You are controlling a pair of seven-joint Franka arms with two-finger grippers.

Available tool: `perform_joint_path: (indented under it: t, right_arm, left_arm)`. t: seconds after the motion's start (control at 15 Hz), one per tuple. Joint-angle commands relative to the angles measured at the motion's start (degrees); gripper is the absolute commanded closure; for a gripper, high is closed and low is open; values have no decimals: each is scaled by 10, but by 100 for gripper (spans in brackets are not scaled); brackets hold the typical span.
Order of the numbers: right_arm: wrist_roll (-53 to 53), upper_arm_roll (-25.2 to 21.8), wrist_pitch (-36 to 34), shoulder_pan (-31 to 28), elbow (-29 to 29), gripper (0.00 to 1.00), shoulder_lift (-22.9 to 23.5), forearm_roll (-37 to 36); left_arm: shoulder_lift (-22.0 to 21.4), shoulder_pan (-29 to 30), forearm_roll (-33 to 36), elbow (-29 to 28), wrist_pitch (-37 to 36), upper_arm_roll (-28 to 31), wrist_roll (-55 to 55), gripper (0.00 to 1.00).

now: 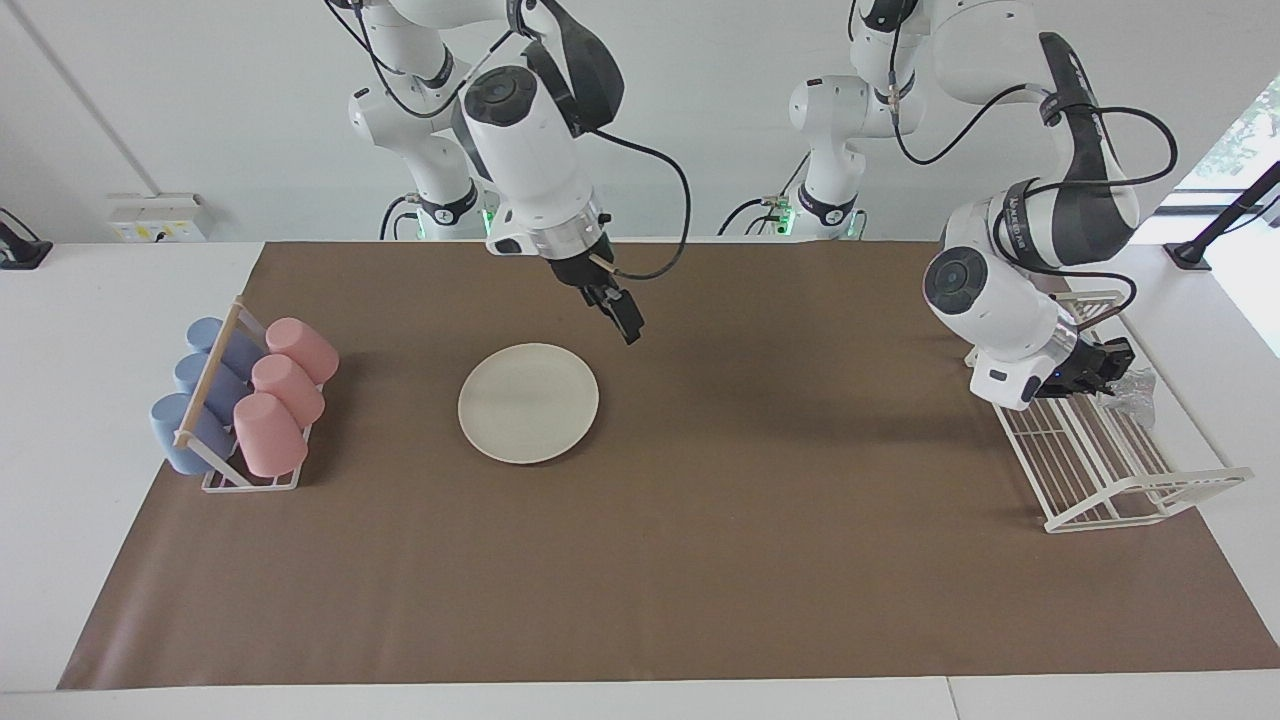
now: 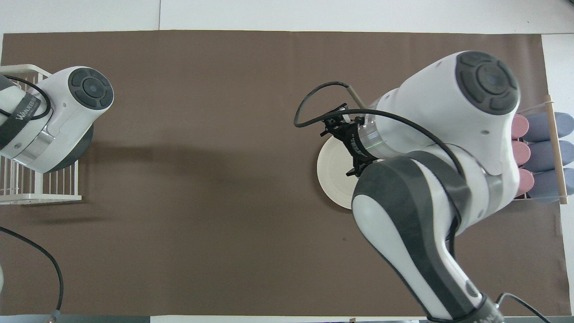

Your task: Wipe plate with sponge

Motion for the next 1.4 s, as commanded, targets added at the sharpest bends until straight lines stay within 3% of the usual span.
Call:
perform_joint_path:
  t: [0.0,0.13,0.4,0.47,0.67,0.73,1.0,1.2,1.33]
  right_arm:
    - [-47,-4,2,-10,-1,0,16,1]
    - [-104,-6,-22,-19,-5,0,12,1]
    - [-122,-6,-27,-52,-5,0,11,1]
    - [-161,-6,-35,-50,-3,0,11,8]
    - [211,-5,-2,-53,10,0,17,32]
    - [249,-5,-3,-47,9,0,17,31]
    - [275,-8,-44,-18,-4,0,12,9]
    - [340,-5,-61,3,2,0,12,-51]
    - [340,-4,-72,21,23,0,14,-72]
  left_arm:
    - [-3,1,-130,72,-49,2,35,100]
    - [-2,0,-221,107,-96,0,37,100]
    - [-18,9,-449,131,-122,4,31,100]
    - [-37,32,-557,128,-122,4,27,100]
    - [-45,46,-714,121,-132,4,10,100]
    - [-51,48,-763,109,-129,4,0,100]
    - [-92,51,-924,21,-87,3,-2,100]
    - [-157,46,-1068,-124,6,2,79,100]
    - [-176,41,-1147,-180,29,-1,139,100]
